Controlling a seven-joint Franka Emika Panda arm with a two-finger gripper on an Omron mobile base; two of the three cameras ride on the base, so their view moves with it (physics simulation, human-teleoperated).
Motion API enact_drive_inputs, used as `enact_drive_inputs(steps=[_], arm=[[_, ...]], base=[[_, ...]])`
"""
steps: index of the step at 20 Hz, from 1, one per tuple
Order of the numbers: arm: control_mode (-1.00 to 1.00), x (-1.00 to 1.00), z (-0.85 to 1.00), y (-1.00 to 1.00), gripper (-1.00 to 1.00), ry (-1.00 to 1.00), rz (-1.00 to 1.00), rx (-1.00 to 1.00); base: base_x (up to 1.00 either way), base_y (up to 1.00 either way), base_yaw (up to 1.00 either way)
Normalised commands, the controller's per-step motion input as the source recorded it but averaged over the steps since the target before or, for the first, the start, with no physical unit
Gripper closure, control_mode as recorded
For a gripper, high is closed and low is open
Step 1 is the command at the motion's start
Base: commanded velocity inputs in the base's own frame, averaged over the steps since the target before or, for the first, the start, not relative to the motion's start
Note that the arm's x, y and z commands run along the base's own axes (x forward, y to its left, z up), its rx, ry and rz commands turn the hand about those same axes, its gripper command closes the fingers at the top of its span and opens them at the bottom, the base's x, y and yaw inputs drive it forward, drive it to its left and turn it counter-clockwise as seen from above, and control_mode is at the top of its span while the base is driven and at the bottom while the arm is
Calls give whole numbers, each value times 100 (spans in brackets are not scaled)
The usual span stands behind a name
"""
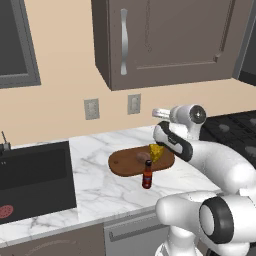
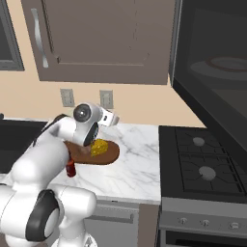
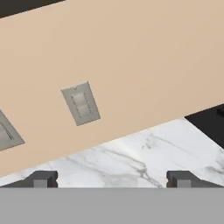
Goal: Retrieve the reheated potato from the microwave, then place the potato, cheese, and condiment on the cutting board.
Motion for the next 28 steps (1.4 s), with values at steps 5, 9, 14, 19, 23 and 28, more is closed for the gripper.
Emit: enact_drive_inputs(steps=[5,9,14,19,23,28], arm=[[-100,-15,53,0,-100,11,0,4],[-100,-57,10,3,-100,20,1,1],[-100,-95,0,16,-100,15,4,1],[-100,-100,-2,27,-100,9,5,0],[-100,-91,-3,38,-100,2,7,3],[-100,-65,-5,35,-100,5,9,5]], base=[[0,0,0],[0,0,0],[0,0,0],[0,0,0],[0,0,0],[0,0,0]])
